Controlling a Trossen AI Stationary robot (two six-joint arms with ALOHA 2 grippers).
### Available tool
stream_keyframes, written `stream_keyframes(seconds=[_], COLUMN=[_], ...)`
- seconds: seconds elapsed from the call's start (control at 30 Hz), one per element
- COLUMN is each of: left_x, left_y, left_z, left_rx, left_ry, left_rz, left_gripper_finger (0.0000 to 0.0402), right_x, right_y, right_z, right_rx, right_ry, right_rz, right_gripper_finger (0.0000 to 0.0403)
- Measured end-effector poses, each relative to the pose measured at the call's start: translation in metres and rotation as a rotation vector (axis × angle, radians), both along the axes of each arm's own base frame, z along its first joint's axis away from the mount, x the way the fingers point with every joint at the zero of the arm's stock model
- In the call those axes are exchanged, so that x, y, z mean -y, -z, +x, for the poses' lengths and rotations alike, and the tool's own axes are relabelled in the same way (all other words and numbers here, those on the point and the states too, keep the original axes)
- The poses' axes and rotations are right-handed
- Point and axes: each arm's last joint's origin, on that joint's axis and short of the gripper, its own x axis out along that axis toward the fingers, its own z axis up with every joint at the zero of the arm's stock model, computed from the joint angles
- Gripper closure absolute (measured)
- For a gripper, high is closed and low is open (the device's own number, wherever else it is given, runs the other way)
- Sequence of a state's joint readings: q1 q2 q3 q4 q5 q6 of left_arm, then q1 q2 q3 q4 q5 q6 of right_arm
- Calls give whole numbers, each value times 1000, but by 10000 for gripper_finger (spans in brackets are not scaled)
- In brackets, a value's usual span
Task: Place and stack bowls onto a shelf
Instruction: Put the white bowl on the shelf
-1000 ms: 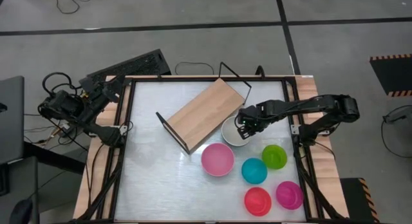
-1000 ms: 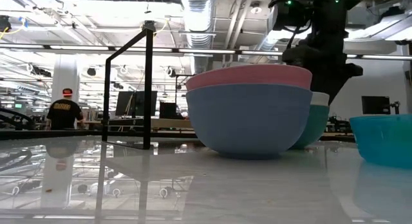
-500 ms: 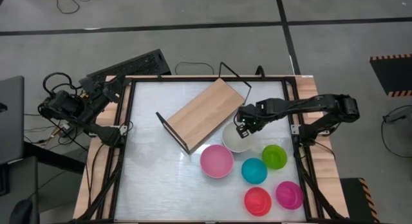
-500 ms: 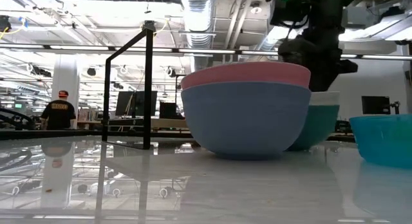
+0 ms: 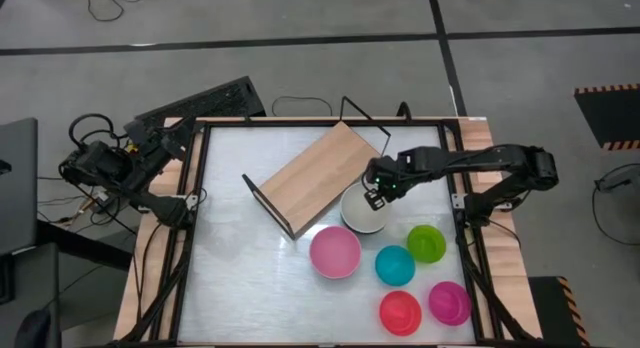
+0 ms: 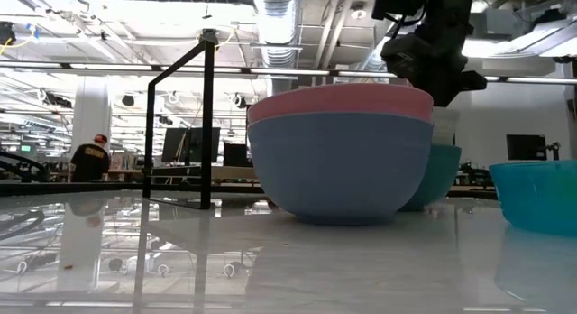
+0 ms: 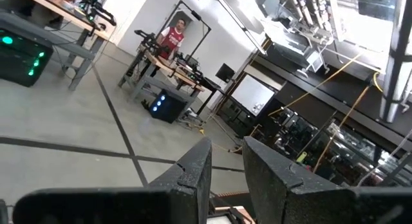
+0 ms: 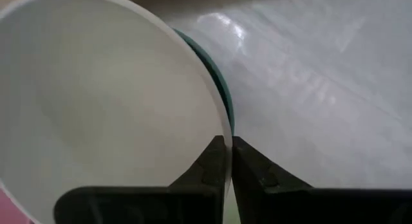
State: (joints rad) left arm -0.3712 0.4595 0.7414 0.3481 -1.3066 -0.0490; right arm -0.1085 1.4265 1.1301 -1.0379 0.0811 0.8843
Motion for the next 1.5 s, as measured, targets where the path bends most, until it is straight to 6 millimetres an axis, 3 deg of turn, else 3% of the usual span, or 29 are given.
stream_keyframes(seconds=[0.6, 0.8, 1.1, 1.5], left_x=[0, 0, 0, 0], left_y=[1, 2, 2, 2], left_z=[0, 1, 1, 1], left_rx=[-1, -19, -20, -24], left_ry=[-11, -13, -13, -13], left_rz=[-11, -5, -4, -3], left_gripper_finger=[326, 326, 326, 326], right_x=[36, 46, 51, 66], right_y=[-81, -100, -101, -85], right_z=[11, 15, 38, 110], right_rx=[229, 343, 472, 441], right_ry=[-54, -53, -45, -147], right_rz=[-110, -162, -180, -183], right_gripper_finger=[372, 372, 372, 372])
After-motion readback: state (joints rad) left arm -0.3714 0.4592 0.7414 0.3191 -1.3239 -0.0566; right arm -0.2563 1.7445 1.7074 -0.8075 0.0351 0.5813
